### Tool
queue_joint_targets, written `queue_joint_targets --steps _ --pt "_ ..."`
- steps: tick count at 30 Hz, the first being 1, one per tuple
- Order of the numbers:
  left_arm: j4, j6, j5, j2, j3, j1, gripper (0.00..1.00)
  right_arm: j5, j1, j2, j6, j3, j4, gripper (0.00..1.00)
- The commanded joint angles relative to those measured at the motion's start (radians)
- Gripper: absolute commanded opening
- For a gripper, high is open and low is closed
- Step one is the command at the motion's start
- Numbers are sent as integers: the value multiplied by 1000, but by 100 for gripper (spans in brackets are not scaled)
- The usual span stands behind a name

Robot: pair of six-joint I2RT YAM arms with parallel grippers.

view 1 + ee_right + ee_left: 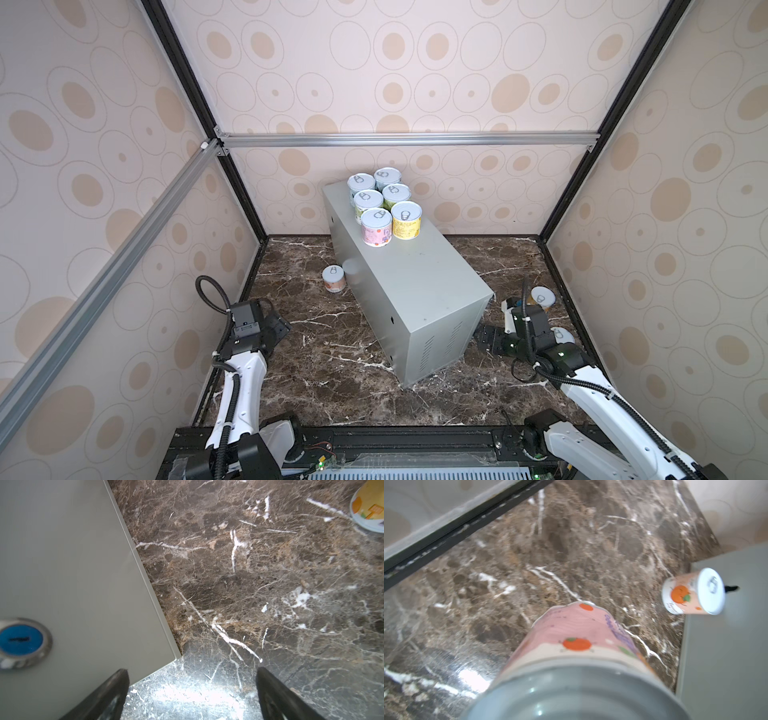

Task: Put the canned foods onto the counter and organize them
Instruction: 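Lift the pink can with the left gripper up toward the box top, then carry the pink can over the box top in front of the other pink can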

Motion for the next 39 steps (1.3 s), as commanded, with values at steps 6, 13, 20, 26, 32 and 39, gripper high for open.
queue_joint_targets --steps 6,13,20,26,32,39 --pt "-47 117 -57 46 385 -176 53 -5 -3 -48 -13 52 -84 97" --pt "-199 232 -45 99 638 -273 53 9 -3 -127 15 11 -75 98" --pt "-247 253 4 71 752 -380 54 -7 -3 -75 -2 13 -72 98" --pt "-278 254 3 52 782 -464 54 -18 -2 -67 -8 30 -80 98" --pt "-351 272 -75 136 907 -603 53 -18 -4 -101 16 11 -79 98" --pt "-446 291 -194 191 1040 -774 51 -19 -2 -87 15 5 -73 98"
